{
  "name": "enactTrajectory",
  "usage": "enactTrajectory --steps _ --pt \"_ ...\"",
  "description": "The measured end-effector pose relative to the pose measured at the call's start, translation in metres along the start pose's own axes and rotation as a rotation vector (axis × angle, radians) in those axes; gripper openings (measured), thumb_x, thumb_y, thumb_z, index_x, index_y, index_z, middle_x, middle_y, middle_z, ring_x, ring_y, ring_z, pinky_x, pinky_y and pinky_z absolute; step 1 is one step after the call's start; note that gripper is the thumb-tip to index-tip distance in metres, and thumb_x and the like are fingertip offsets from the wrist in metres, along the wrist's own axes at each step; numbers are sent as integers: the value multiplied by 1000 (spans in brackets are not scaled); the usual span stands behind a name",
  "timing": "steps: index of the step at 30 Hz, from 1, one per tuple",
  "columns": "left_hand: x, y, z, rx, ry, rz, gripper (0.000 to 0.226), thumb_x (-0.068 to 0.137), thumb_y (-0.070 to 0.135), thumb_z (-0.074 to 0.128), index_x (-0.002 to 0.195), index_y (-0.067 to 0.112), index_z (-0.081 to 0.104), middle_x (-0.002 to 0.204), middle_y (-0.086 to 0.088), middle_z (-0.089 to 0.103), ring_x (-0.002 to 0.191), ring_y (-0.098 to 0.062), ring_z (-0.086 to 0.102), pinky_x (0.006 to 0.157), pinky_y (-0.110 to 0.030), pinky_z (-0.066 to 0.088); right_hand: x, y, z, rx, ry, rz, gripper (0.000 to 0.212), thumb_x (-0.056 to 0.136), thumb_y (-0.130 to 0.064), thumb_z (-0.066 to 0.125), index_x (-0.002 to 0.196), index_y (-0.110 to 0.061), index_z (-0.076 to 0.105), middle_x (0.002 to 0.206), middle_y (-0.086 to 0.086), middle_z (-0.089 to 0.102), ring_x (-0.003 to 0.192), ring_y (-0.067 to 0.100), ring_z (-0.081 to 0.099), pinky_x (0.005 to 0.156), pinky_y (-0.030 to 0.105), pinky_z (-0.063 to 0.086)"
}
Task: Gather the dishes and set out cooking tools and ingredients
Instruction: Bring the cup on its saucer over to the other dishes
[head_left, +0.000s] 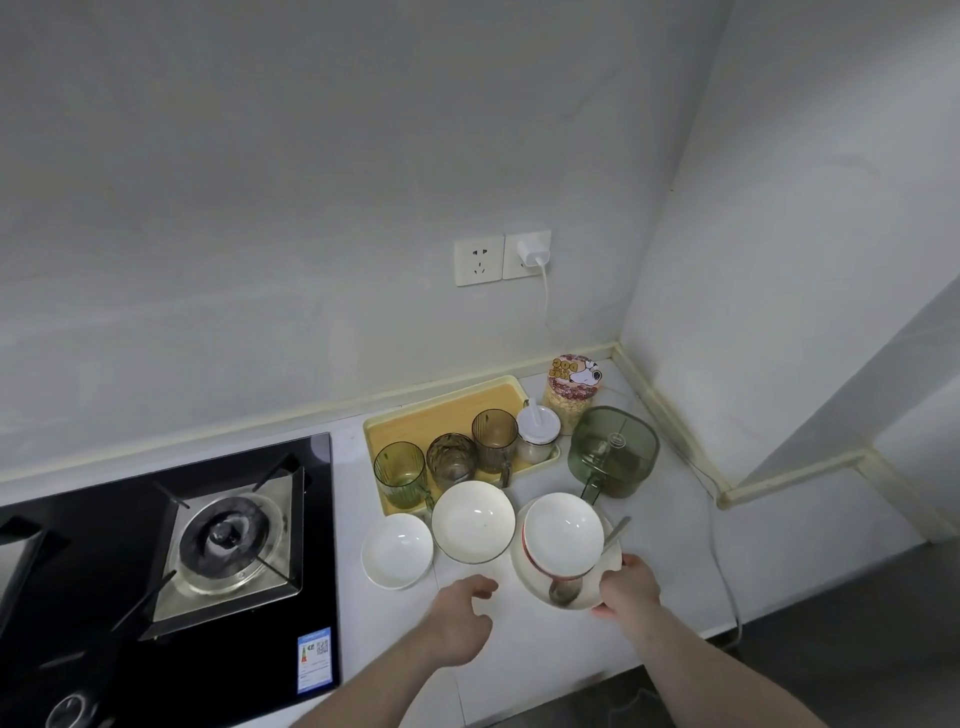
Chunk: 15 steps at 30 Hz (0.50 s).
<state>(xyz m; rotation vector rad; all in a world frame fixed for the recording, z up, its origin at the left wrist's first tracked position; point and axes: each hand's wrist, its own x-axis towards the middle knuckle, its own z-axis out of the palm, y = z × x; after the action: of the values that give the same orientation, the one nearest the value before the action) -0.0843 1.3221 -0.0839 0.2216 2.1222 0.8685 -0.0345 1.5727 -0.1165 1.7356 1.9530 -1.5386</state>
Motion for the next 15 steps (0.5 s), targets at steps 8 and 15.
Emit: enactTrajectory --steps 8,15 --pt "-11 -15 -12 4 105 7 59 86 9 46 141 30 52 143 12 50 105 -13 64 75 -16 53 8 -13 10 156 -18 77 30 88 7 64 117 0 62 113 20 62 99 45 66 39 31 54" --pt "-34 -21 -20 131 205 51 56 89 8 45 139 32 54 146 9 50 129 -15 52 100 -17 43 9 -2 22 360 -7 77 33 88 8 62 120 2 63 114 21 65 86 35 64 66 37 59"
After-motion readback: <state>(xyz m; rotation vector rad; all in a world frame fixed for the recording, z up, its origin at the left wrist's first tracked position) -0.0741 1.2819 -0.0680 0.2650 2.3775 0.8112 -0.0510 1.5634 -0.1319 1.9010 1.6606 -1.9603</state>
